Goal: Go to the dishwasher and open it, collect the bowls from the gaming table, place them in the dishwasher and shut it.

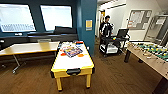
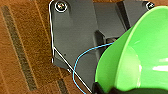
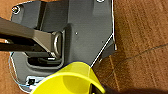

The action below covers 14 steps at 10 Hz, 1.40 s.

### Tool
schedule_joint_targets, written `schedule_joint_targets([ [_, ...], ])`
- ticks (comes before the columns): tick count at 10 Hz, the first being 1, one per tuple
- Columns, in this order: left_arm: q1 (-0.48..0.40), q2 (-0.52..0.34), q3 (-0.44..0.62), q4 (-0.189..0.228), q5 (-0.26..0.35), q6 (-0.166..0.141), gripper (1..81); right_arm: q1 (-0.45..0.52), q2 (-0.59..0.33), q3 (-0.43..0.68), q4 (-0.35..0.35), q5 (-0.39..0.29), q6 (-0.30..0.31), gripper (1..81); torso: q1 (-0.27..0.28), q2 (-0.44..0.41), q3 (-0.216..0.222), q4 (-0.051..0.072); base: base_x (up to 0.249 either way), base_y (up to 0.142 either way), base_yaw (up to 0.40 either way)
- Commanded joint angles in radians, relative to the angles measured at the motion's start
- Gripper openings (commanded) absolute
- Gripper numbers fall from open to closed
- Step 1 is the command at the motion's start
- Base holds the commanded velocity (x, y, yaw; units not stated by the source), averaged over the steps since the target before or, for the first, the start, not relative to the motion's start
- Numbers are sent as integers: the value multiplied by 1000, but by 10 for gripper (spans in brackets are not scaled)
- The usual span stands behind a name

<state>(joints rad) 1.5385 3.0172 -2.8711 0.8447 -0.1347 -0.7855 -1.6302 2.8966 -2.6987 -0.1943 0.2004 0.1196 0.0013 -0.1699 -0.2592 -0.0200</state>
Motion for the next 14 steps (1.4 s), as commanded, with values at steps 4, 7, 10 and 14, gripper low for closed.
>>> schedule_joint_targets([
  [4,-51,19,-16,-55,96,-3,10,29,-18,-4,-5,-53,-1,10,0,0,0,0,0,0,-400],
  [7,-54,17,-16,-53,98,-1,10,26,-18,-4,-2,-50,-1,10,0,0,0,0,0,0,-400],
  [10,-54,17,-16,-53,98,0,10,29,-21,-5,-2,-50,-1,10,0,0,0,0,0,0,-400],
  [14,-54,20,-16,-53,98,3,10,31,-21,-5,-4,-52,-1,10,0,0,0,0,0,0,-400],
])
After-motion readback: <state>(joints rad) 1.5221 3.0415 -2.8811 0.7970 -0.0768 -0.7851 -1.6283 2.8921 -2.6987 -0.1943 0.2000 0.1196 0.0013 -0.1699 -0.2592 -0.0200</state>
